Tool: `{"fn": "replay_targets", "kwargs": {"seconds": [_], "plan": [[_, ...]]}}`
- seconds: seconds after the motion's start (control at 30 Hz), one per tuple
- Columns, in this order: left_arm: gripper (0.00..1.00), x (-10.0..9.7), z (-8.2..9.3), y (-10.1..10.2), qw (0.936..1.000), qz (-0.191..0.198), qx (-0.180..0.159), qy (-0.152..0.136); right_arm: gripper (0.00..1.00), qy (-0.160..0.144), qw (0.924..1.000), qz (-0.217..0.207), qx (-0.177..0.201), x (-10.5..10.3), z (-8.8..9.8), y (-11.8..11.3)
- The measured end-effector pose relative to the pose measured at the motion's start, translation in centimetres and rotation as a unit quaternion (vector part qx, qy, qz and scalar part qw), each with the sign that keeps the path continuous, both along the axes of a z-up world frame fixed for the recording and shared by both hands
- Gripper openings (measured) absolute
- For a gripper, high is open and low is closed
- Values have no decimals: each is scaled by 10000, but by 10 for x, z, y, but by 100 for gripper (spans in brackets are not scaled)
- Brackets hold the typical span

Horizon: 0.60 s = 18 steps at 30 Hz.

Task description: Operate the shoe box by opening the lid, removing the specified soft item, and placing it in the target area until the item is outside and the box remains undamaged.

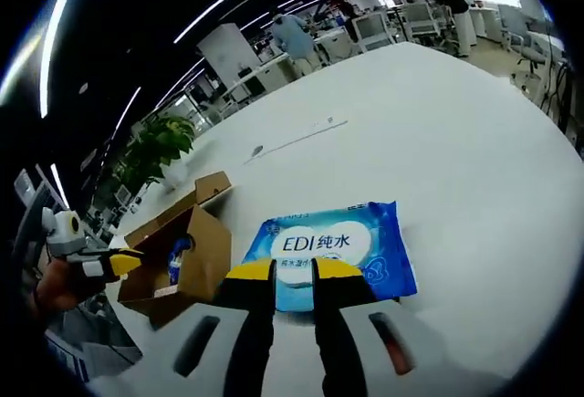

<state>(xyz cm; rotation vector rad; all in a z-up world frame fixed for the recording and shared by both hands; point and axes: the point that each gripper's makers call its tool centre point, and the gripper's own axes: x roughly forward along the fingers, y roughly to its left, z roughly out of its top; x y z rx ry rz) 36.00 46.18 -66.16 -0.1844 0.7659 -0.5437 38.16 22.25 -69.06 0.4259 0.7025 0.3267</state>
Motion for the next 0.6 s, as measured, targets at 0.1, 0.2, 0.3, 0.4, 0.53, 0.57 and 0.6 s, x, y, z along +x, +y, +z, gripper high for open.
{"fn": "replay_targets", "kwargs": {"seconds": [0.1,0.2,0.3,0.4,0.53,0.57,0.6], "plan": [[15,-5,2,12,9999,47,68,-149,14,-27,9999,123,56,-1,4,19],[15,-11,-2,24,9997,57,124,-216,14,-76,9994,343,74,-1,7,42],[16,-17,-3,40,9995,221,24,-211,14,-94,9986,509,81,0,9,59],[16,-20,-4,55,9992,328,43,-226,15,-92,9977,669,78,0,10,76],[16,-27,-5,74,9986,486,36,-228,15,-78,9964,836,78,1,9,93],[16,-28,-5,78,9984,516,40,-226,15,-80,9960,887,96,0,9,100],[16,-29,-6,82,9983,535,45,-225,15,-78,9958,909,101,0,9,104]]}}
